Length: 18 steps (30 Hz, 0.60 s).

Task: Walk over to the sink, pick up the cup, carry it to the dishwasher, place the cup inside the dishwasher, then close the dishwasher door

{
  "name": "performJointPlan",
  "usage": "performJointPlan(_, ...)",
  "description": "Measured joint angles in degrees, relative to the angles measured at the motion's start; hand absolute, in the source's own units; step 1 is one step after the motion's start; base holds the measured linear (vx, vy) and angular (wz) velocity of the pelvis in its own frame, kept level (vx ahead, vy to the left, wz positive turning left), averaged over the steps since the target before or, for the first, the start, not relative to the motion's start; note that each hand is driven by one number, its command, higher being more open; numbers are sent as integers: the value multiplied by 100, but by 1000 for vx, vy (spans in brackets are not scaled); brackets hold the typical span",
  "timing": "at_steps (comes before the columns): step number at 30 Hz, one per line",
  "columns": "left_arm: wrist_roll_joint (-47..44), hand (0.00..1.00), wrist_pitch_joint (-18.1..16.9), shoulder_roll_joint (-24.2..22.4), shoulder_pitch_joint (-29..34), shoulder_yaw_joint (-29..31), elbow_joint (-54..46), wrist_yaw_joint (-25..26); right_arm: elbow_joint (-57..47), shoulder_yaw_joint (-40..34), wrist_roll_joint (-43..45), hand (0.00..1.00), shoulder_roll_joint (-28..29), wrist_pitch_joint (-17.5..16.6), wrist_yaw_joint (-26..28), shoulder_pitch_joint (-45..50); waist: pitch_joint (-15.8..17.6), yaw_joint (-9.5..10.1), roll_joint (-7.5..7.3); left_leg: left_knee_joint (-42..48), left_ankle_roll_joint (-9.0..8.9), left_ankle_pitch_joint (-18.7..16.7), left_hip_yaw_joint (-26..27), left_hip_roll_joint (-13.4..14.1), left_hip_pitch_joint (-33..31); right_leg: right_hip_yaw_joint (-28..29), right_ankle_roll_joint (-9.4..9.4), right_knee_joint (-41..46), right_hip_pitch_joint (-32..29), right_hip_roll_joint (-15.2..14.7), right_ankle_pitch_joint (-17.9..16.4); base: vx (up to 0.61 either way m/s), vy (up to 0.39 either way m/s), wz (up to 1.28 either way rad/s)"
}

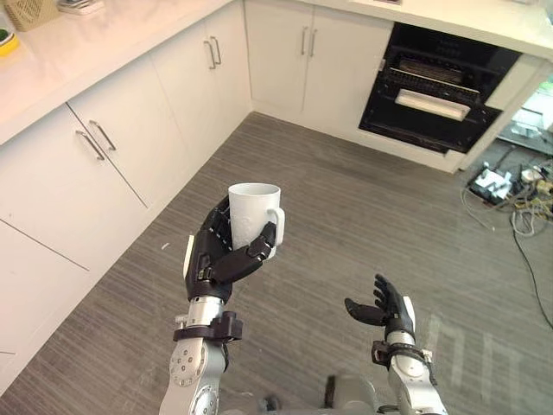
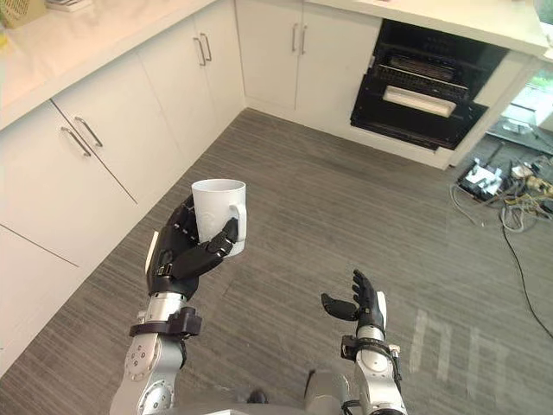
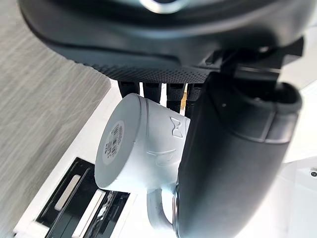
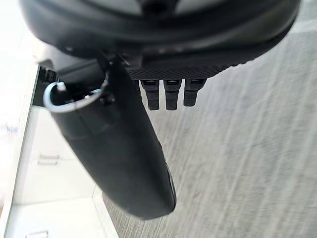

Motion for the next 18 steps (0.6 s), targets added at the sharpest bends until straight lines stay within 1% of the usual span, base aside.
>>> performJointPlan(1,0,30,-16,30,-99,-45,10,-20,-9,-4,-2,90,2,0,0,-3,12,-37,19,-246,-85,-29,-138,1,262,-237,-33,-907,-250,150,457,745,49,66)
performJointPlan(2,0,30,-68,30,-197,-93,71,-30,-6,-12,-3,90,-3,3,1,-15,22,-93,43,-378,-166,-75,-283,22,451,-231,-125,-1249,-410,299,1165,820,28,85)
performJointPlan(3,3,30,-92,32,-296,-135,161,-59,-12,-7,-29,90,-11,7,-1,-16,-6,-170,87,-492,-299,-148,-417,91,638,-244,-420,-1650,-410,514,2053,862,4,43)
performJointPlan(4,1,30,-130,-33,-362,-127,271,-78,-46,-1,-56,90,-72,12,20,-106,-31,-67,341,-450,-498,-265,-402,372,737,-218,-674,-1807,-262,791,2252,730,10,14)
performJointPlan(5,3,30,-118,-57,-455,-106,341,-77,-91,-14,-55,90,-68,25,16,-169,2,-61,373,-335,-623,-181,-449,413,726,-179,-676,-1724,-235,807,2124,701,31,8)
performJointPlan(6,5,30,-48,-150,-727,-131,709,-80,-233,-42,-56,90,-173,58,12,-182,121,-200,337,-5,-723,273,-713,271,805,-51,-742,-758,-326,494,1628,653,-6,62)
performJointPlan(7,6,30,-25,-260,-808,-140,928,-79,-344,-26,-65,90,-254,48,21,-99,265,-382,105,328,-676,714,-692,-8,1035,-181,-877,465,-526,114,1184,692,-121,58)
performJointPlan(8,1,30,17,-391,-468,-152,803,-76,-635,54,-105,90,-232,52,41,171,37,-342,312,1505,-720,939,-481,223,907,-639,-669,-631,-43,496,1528,522,-211,22)
performJointPlan(9,2,30,-3,-367,-311,-197,603,-90,-907,103,-105,90,-168,51,30,374,40,-356,127,2261,-730,1346,-306,278,690,-811,-936,-1127,229,633,1342,481,-189,-79)
performJointPlan(10,-4,30,-101,-525,-67,-249,392,-112,-1236,167,-106,90,-247,-36,13,513,12,-115,546,3797,-694,2115,-96,825,102,-628,-870,-1498,665,1122,1213,524,-48,-99)
performJointPlan(11,-2,30,-113,-508,-119,-297,285,-133,-1303,162,-101,90,-152,-62,-13,523,-9,-44,681,5024,-487,1630,5,1421,-674,-538,-947,-1813,1045,1448,1056,531,25,-94)
performJointPlan(12,-2,30,-112,-449,-193,-317,266,-146,-1296,204,-96,90,-47,-47,-59,506,-4,2,675,5367,-386,1408,33,1570,-1021,-467,-952,-1888,1237,1500,975,555,53,-58)
performJointPlan(13,-4,30,-126,-374,-228,-315,237,-169,-1242,292,-92,90,94,-34,-117,445,111,113,401,5486,-273,926,172,1701,-1555,-188,-904,-2060,1616,1483,878,543,33,-82)
performJointPlan(14,-8,30,-149,-327,-189,-257,233,-166,-1049,425,-95,90,124,-55,-82,283,124,281,162,5052,-273,492,297,1691,-2035,162,-846,-2241,1877,1392,854,541,52,-102)
performJointPlan(15,-8,30,-146,-303,-190,-233,241,-166,-970,470,-96,90,120,-56,-68,193,118,350,108,4675,-326,341,285,1640,-2263,301,-779,-2341,1994,1343,862,553,120,-110)
performJointPlan(16,-8,30,-146,-288,-188,-160,251,-167,-797,511,-94,90,95,-54,-68,-15,148,386,62,3604,-416,241,155,1449,-2573,555,-593,-2529,2275,1226,856,458,153,-74)
performJointPlan(17,-6,30,-146,-294,-188,-119,268,-168,-702,509,-96,90,82,-54,-71,-109,154,397,55,2998,-471,275,23,1321,-2665,666,-507,-2601,2399,1150,819,712,336,-97)
performJointPlan(18,-1,30,-145,-306,-185,-52,300,-160,-475,503,-100,90,-10,-54,-89,-287,150,437,59,933,-798,862,-531,937,-2682,964,-202,-2763,2753,919,629,741,430,-80)
